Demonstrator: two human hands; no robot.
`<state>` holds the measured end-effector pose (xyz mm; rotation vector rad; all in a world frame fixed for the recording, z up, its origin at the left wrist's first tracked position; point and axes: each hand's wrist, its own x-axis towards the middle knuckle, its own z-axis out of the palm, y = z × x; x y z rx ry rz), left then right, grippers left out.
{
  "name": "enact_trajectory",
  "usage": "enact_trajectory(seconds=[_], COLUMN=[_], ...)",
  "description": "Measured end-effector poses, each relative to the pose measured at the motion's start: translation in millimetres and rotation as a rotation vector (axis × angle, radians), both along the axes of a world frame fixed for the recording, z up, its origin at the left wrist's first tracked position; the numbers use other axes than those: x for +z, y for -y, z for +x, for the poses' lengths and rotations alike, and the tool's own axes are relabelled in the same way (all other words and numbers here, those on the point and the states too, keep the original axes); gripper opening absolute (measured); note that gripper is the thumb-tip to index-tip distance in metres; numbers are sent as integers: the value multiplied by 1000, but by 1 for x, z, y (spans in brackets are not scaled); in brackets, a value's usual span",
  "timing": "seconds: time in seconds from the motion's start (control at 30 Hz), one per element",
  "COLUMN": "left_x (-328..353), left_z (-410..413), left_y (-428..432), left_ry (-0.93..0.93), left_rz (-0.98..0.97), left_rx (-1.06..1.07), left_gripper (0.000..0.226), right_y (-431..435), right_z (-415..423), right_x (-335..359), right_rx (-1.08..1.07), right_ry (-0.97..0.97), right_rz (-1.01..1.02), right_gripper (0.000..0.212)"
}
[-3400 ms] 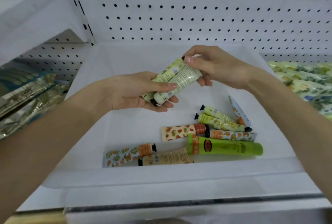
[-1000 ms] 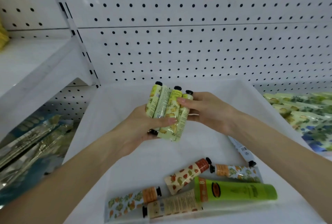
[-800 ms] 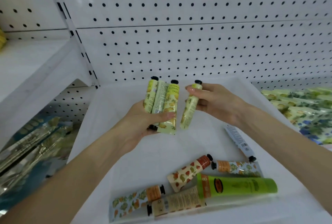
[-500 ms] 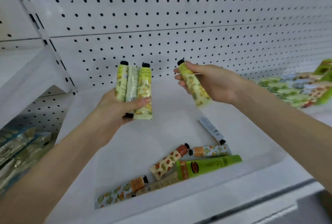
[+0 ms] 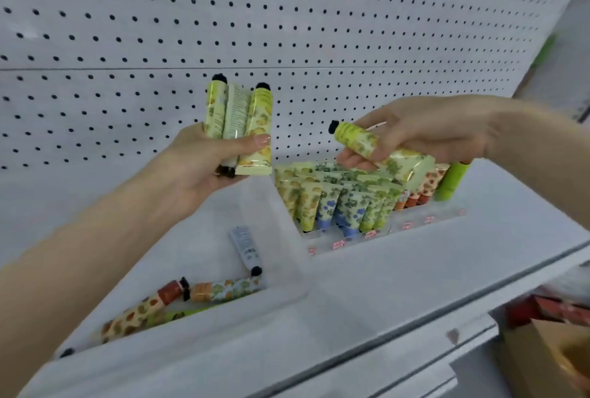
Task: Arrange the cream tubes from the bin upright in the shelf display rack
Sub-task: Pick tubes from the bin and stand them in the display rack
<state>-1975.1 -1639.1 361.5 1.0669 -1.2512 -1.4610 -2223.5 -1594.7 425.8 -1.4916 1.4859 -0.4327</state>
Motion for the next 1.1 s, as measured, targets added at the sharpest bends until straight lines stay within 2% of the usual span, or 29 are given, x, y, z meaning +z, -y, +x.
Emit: enact_trajectory(seconds=[0.1, 0.17, 0.23, 0.33, 0.4, 0.57, 0.67, 0.7, 0.77, 0.87, 1.1], left_x=[-2, -12, -22, -32, -37, -49, -52, -52, -54, -56, -59], left_z=[-49, -72, -82, -76, -65, -47, -43, -42, -39, -35, -32], left_y=[6, 9, 10, 10, 14, 26, 31, 32, 34, 35, 39], left_ry=[-44, -39, -24, -13, 20, 27, -7, -17, -30, -33, -52], left_rz=[15, -12, -48, -64, -86, -59, -60, -67, -75, -71, -71], left_rx=[18, 47, 71, 108, 144, 215, 222, 223, 232, 255, 246], left_gripper=[70, 78, 62, 42, 43, 45, 45, 43, 37, 36, 36], right_y=[-1, -2, 1, 13, 19, 38, 49, 51, 55, 64, 80], right_z=[-41, -63, -74, -75, -69, -48, -35, -31, -21, -7, 6], right_x=[-4, -14, -24, -33, -35, -36, -43, -47, -55, -66, -85], right_rx=[5, 6, 31, 36, 68, 265, 360, 372, 359, 308, 298], right_ry=[-64, -32, -58, -207, -239, -106, -125, -123, -104, -112, -130], right_rz=[-16, -48, -109, -218, -233, -106, -57, -77, -186, -375, -401], right_gripper=[35, 28, 29, 34, 35, 23, 32, 30, 14, 21, 14])
